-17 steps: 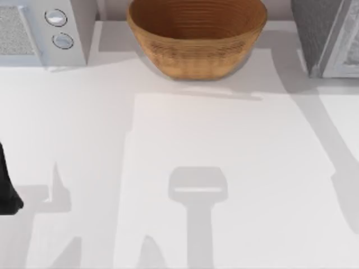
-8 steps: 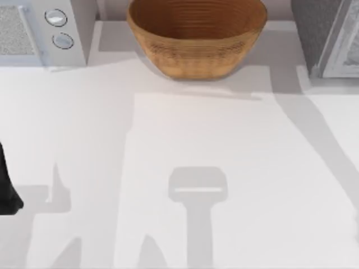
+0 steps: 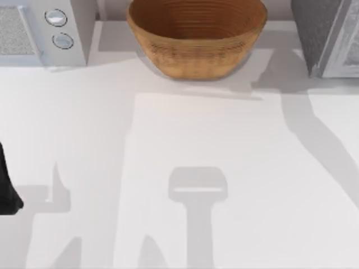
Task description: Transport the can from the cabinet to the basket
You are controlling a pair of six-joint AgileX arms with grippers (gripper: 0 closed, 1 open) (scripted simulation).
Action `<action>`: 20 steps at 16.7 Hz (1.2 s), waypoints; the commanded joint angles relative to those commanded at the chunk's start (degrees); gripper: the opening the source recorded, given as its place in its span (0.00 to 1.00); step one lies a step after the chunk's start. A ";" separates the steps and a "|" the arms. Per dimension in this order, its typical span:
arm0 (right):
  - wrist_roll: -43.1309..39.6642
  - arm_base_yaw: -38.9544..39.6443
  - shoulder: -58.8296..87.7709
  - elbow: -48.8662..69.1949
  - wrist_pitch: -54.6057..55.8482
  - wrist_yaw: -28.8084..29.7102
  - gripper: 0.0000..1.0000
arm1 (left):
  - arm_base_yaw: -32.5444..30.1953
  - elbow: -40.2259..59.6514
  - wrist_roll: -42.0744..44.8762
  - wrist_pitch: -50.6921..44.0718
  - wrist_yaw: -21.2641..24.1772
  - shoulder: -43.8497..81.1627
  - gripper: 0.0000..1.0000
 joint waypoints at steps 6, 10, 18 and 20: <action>0.04 -1.89 -4.13 -6.18 2.58 -1.94 0.00 | 0.00 0.00 0.00 0.00 0.00 0.00 1.00; -0.14 -5.81 -14.12 -21.74 7.82 -5.99 0.00 | 0.00 0.00 0.00 0.00 0.00 0.00 1.00; -0.59 -18.07 -44.27 -72.46 23.64 -18.47 0.00 | 0.00 0.00 0.00 0.00 0.00 0.00 1.00; -0.68 -21.24 -52.22 -85.41 27.82 -21.78 0.00 | 0.00 0.00 0.00 0.00 0.00 0.00 1.00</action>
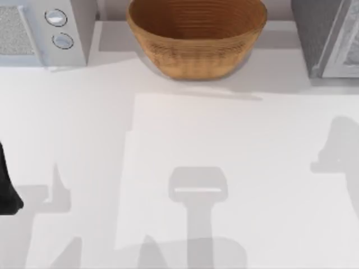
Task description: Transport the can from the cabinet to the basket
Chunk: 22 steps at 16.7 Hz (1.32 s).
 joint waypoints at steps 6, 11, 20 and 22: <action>-0.13 -7.92 -19.90 -27.89 10.61 -8.39 0.00 | 0.00 0.00 0.00 0.00 0.00 0.00 1.00; -0.16 -10.33 -26.04 -34.63 13.87 -10.98 0.00 | 0.00 0.00 0.00 0.00 0.00 0.00 1.00; 0.01 -8.09 -19.70 -29.21 15.58 -8.97 0.00 | 0.00 0.00 0.00 0.00 0.00 0.00 1.00; 0.05 -6.03 -13.10 -23.26 17.32 -6.90 0.00 | 0.00 0.00 0.00 0.00 0.00 0.00 1.00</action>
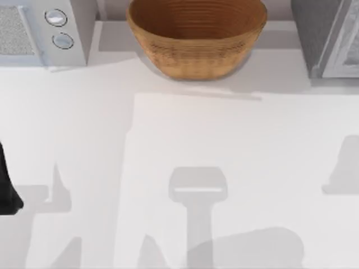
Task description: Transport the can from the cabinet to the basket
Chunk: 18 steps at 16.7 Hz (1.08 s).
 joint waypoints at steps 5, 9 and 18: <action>0.10 6.98 25.59 20.80 5.63 7.39 0.00 | 0.00 0.00 0.00 0.00 0.00 0.00 1.00; 0.21 13.51 51.42 40.72 10.79 14.40 0.00 | 0.00 0.00 0.00 0.00 0.00 0.00 1.00; 0.55 26.53 104.11 80.29 21.18 28.11 0.00 | 0.00 0.00 0.00 0.00 0.00 0.00 1.00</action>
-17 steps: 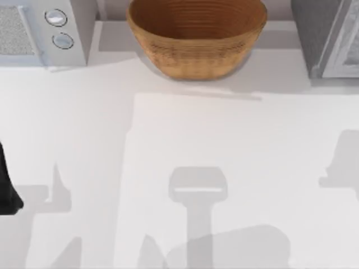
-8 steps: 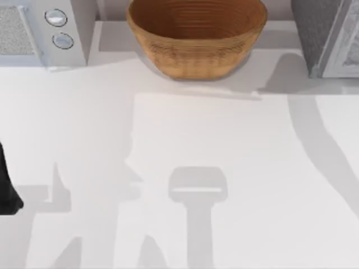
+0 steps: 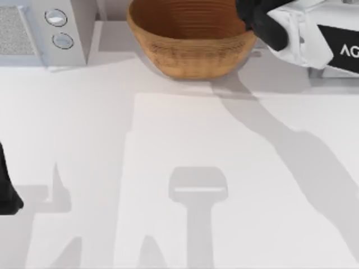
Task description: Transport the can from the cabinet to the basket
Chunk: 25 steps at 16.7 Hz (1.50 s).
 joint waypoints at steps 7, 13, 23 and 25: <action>0.16 3.91 14.59 11.49 3.23 3.95 0.00 | 0.00 0.00 0.00 0.00 0.00 0.00 1.00; 0.24 3.48 15.64 11.91 2.92 3.62 0.00 | 0.00 0.00 0.00 0.00 0.00 0.00 1.00; 0.07 2.48 19.82 18.28 1.75 2.58 0.00 | 0.00 0.00 0.00 0.00 0.00 0.00 1.00; 0.07 2.48 19.82 18.28 1.75 2.58 0.15 | 0.00 0.00 0.00 0.00 0.00 0.00 1.00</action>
